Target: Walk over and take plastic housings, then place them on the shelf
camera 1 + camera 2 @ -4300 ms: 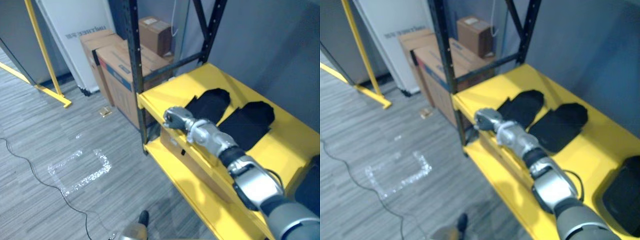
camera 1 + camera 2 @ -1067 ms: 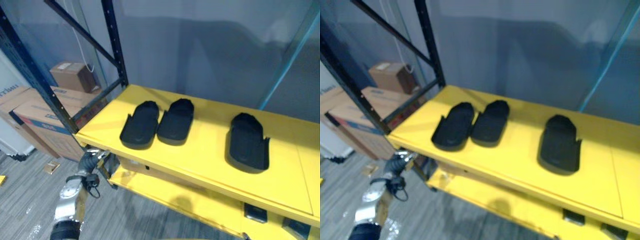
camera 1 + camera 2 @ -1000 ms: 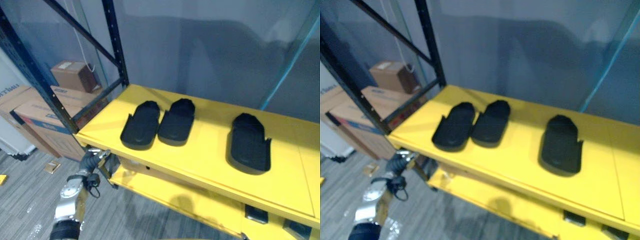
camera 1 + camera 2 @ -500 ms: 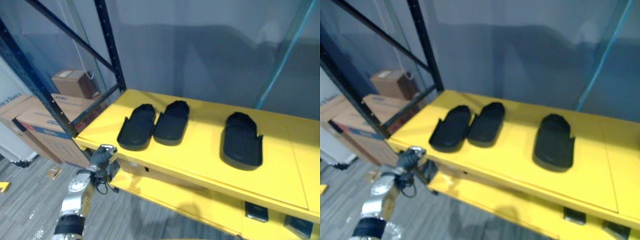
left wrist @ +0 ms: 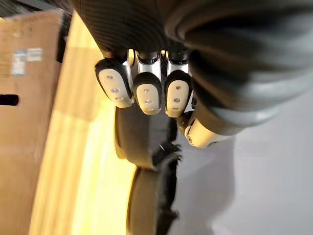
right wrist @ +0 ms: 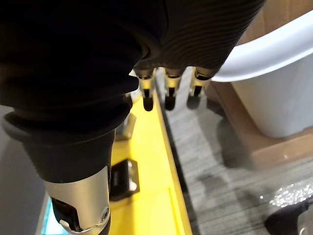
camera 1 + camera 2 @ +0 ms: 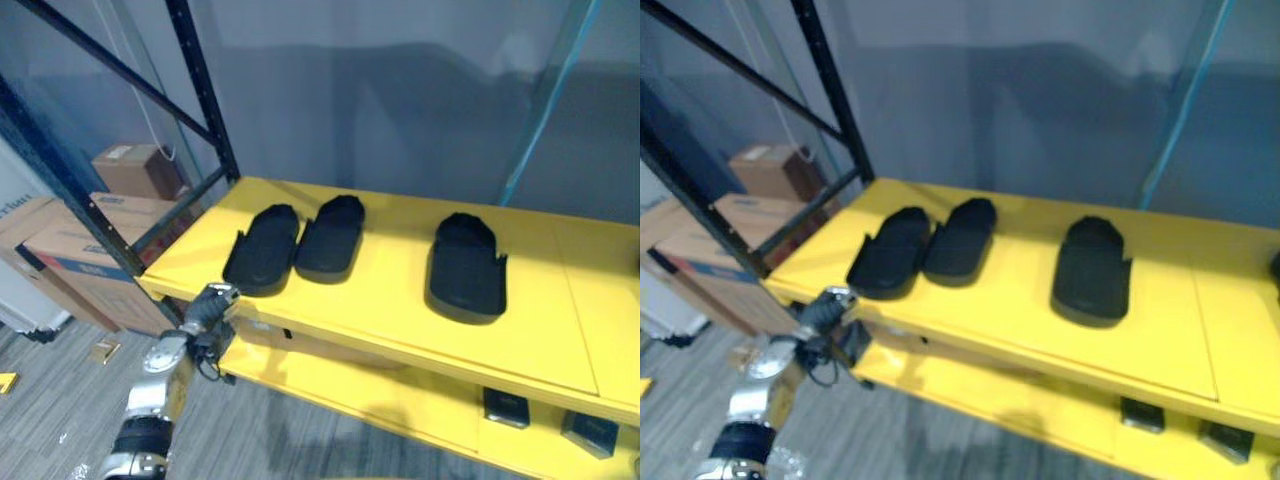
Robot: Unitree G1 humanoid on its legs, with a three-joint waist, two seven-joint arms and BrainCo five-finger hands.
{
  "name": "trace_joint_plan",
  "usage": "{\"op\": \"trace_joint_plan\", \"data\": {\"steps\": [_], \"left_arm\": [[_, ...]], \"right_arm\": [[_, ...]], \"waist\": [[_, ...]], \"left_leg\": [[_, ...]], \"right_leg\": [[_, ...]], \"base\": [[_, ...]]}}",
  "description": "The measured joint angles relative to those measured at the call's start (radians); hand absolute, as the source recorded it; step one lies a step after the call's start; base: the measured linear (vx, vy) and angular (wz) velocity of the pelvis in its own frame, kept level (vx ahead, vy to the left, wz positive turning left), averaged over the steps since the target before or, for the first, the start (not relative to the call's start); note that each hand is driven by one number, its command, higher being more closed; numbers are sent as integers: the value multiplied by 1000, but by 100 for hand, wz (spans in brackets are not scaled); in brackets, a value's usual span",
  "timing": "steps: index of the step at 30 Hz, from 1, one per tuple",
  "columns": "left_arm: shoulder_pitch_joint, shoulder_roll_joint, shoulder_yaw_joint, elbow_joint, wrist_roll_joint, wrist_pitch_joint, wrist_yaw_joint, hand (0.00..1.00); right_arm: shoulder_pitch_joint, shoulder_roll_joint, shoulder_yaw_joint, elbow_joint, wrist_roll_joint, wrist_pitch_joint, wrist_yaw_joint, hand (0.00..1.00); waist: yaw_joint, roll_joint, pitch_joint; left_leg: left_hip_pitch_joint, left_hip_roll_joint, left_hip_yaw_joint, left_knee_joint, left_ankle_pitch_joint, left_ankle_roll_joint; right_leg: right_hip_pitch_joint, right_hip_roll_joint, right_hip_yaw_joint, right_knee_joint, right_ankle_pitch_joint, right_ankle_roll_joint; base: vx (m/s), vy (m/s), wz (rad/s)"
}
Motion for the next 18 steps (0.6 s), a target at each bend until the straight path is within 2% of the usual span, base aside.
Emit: {"op": "trace_joint_plan", "data": {"steps": [1,5,8,10,11,15,18], "left_arm": [[-1,0,3,0,0,-7,8,100],[-18,0,9,-9,4,-41,76,100],[-41,0,11,-33,4,-56,104,100],[-50,-1,17,-76,4,-61,108,100],[-50,-1,19,-99,4,-61,112,100],[-50,-14,21,-154,4,-67,123,100],[-49,-41,20,-155,2,-67,140,100]], "right_arm": [[-5,-2,-7,0,0,0,1,0],[-48,-42,-15,-3,4,-6,23,0],[-73,-66,-14,-36,4,-24,37,0],[-74,-67,-13,-69,4,-24,40,0],[-73,-70,-12,-82,4,-24,40,0],[-73,-74,-7,-101,4,-24,43,0],[-73,-77,9,-102,2,-25,45,0]], "waist": [[-1,4,2],[-7,-10,40],[-8,-1,77],[-10,3,106],[-10,14,111],[-15,35,120],[-15,38,122]], "left_leg": [[-1,-1,2,0,-1,1],[-26,0,16,1,-9,8],[-36,1,32,3,-24,18],[-62,16,34,111,-89,25],[-80,27,33,166,-123,29],[-89,28,33,218,-159,39],[-87,31,33,236,-173,38]], "right_leg": [[-3,0,6,2,2,-5],[-71,2,100,60,15,-6],[-99,-1,138,76,43,5],[-99,-14,150,99,48,10],[-99,-18,163,105,48,11],[-98,-31,163,122,49,13],[-92,-33,163,125,49,13]], "base": [[96,29,-18],[49,60,-10],[37,78,-13],[44,93,-5],[49,88,-8],[43,62,-2],[8,12,0]]}}
